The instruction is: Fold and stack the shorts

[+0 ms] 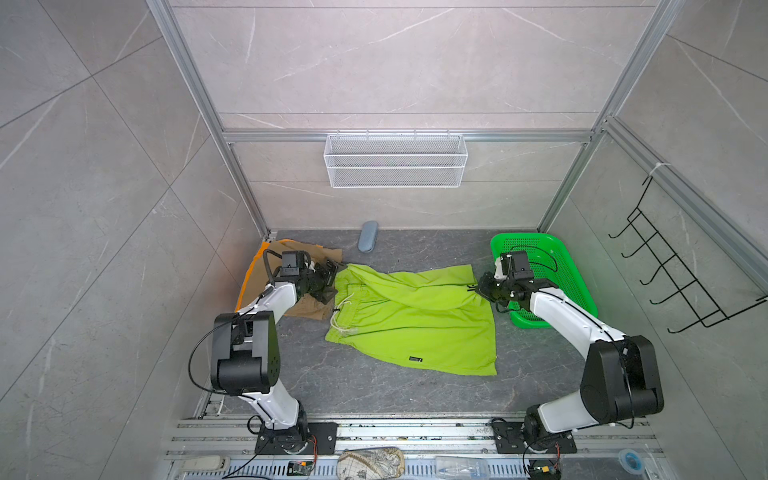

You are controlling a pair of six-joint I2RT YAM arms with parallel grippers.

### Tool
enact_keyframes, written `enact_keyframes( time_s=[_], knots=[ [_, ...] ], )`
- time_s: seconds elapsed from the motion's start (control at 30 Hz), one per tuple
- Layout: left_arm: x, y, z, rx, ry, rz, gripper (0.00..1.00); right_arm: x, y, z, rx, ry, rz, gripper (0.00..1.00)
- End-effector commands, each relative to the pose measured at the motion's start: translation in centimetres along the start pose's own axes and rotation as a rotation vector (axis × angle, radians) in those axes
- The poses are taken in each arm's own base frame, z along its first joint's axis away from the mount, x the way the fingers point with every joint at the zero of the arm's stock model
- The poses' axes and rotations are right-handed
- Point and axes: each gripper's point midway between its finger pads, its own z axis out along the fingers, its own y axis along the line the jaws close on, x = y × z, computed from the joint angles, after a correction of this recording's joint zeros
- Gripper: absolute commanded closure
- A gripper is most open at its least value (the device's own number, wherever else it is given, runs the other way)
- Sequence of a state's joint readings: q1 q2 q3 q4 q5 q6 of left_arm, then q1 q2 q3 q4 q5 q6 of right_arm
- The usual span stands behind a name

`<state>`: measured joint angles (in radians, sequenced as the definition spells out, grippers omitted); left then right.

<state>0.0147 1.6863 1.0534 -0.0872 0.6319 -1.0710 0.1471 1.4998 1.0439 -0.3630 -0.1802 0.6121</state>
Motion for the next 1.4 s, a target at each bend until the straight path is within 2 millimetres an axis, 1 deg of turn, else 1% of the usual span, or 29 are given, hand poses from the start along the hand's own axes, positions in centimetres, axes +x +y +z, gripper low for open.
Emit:
enact_keyframes(
  time_s=[0.0, 0.17, 0.23, 0.37, 0.43, 0.5, 0.6, 0.77, 0.83, 0.9, 1.0, 1.1, 1.23, 1.3, 1.37],
  knots=[
    [-1.0, -4.0, 0.0, 0.144, -0.003, -0.087, 0.07, -1.5, 0.6, -0.6, 0.014, -0.021, -0.06, 1.0],
    [-2.0, -3.6, 1.3, 0.19, -0.022, -0.262, 0.1, -2.7, 1.2, -1.0, 0.016, -0.055, -0.089, 1.0],
    [-2.2, -4.3, 1.8, 0.23, -0.021, -0.308, 0.13, -2.9, 1.2, -1.0, 0.022, -0.061, -0.095, 1.0],
    [-2.1, -5.2, 2.7, 0.238, -0.035, -0.35, 0.14, -3.2, 1.2, -0.8, 0.028, -0.064, -0.105, 1.0],
    [-2.3, -4.7, 3.1, 0.23, -0.049, -0.397, 0.15, -3.3, 1.2, -0.9, 0.028, -0.069, -0.109, 1.0],
    [-2.7, -4.3, 3.3, 0.23, -0.07, -0.432, 0.18, -3.5, 1.3, -1.0, 0.031, -0.077, -0.116, 1.0],
    [-3.0, -3.7, 3.4, 0.213, -0.096, -0.449, 0.21, -3.8, 1.2, -1.3, 0.041, -0.089, -0.131, 1.0],
    [-3.2, -2.0, 4.0, 0.181, -0.115, -0.469, 0.25, -4.1, 1.1, -1.7, 0.056, -0.108, -0.146, 1.0],
    [-3.4, -1.0, 4.1, 0.165, -0.138, -0.479, 0.29, -4.3, 1.2, -1.9, 0.055, -0.113, -0.148, 1.0],
    [-3.4, -0.1, 4.2, 0.145, -0.156, -0.486, 0.3, -4.5, 1.2, -2.0, 0.056, -0.121, -0.148, 1.0],
    [-3.4, 0.6, 4.6, 0.133, -0.149, -0.487, 0.32, -4.7, 1.3, -2.2, 0.055, -0.13, -0.151, 1.0],
    [-3.5, 0.6, 4.6, 0.133, -0.163, -0.469, 0.45, -4.8, 1.4, -2.3, 0.054, -0.136, -0.153, 1.0],
    [-3.8, -0.6, 4.1, 0.144, -0.173, -0.409, 0.67, -5.0, 1.5, -2.4, 0.056, -0.141, -0.157, 1.0],
    [-4.0, -1.3, 3.9, 0.15, -0.175, -0.382, 0.76, -5.1, 1.4, -2.3, 0.059, -0.144, -0.156, 1.0],
    [-3.9, -1.7, 4.0, 0.155, -0.162, -0.366, 0.83, -5.3, 1.5, -2.4, 0.062, -0.148, -0.156, 1.0]
  ],
)
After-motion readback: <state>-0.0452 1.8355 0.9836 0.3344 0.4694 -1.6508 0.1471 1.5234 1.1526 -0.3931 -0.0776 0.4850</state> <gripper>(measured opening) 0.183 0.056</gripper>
